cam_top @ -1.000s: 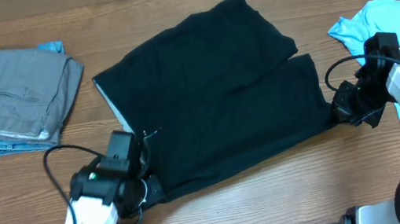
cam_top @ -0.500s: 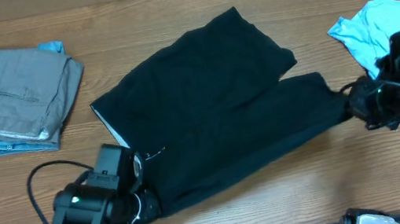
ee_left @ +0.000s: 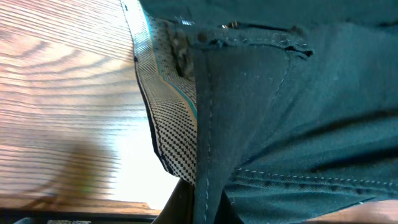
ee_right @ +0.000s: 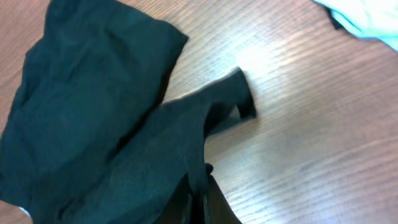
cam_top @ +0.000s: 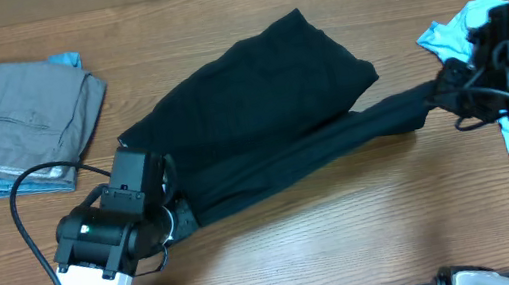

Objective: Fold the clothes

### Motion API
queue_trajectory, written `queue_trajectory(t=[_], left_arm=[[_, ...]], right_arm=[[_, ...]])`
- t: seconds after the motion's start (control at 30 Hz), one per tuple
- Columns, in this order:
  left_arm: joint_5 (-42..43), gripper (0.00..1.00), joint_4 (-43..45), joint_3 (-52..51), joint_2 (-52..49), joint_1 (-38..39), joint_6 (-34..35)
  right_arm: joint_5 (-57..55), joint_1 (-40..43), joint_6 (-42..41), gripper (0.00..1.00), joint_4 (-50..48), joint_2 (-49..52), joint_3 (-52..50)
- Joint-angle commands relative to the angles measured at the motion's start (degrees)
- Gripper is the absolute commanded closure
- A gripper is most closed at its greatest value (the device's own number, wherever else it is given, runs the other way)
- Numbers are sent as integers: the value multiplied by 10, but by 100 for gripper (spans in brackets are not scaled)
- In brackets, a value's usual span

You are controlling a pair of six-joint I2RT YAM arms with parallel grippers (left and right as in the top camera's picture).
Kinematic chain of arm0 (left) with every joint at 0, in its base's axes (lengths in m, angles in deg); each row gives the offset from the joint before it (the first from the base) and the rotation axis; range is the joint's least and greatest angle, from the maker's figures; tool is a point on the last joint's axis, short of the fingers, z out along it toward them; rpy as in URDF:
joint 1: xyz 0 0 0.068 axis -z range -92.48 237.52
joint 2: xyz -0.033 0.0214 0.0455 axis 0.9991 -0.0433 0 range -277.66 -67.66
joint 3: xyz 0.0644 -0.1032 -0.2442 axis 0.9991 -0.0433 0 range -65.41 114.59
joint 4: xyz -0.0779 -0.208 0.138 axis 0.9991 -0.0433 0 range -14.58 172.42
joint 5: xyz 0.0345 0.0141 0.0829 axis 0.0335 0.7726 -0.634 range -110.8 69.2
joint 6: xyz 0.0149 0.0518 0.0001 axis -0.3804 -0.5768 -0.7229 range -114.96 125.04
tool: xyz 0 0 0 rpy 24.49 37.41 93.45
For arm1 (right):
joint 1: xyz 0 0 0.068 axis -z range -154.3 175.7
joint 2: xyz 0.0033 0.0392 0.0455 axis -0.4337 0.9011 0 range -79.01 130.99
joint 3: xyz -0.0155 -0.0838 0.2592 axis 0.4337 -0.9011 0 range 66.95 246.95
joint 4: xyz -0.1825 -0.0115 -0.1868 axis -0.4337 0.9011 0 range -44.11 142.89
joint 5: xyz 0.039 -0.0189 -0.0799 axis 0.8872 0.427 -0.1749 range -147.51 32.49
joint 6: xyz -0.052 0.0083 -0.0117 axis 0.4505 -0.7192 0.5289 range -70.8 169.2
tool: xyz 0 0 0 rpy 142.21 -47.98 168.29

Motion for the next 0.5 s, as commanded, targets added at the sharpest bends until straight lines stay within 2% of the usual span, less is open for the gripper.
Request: queue_trajectory(t=[0.0, 0.13, 0.23, 0.47], left_arm=[[-90, 96, 6, 10, 1, -33, 0], [-96, 96, 50, 10, -2, -88, -14], [-116, 96, 76, 10, -15, -117, -16], [-120, 96, 142, 10, -76, -122, -31]], right_arm=[[-58, -26, 10, 96, -56, 23, 23], [-81, -57, 14, 96, -167, 46, 23], [-81, -79, 14, 96, -214, 47, 23], [-81, -123, 14, 96, -299, 88, 23]])
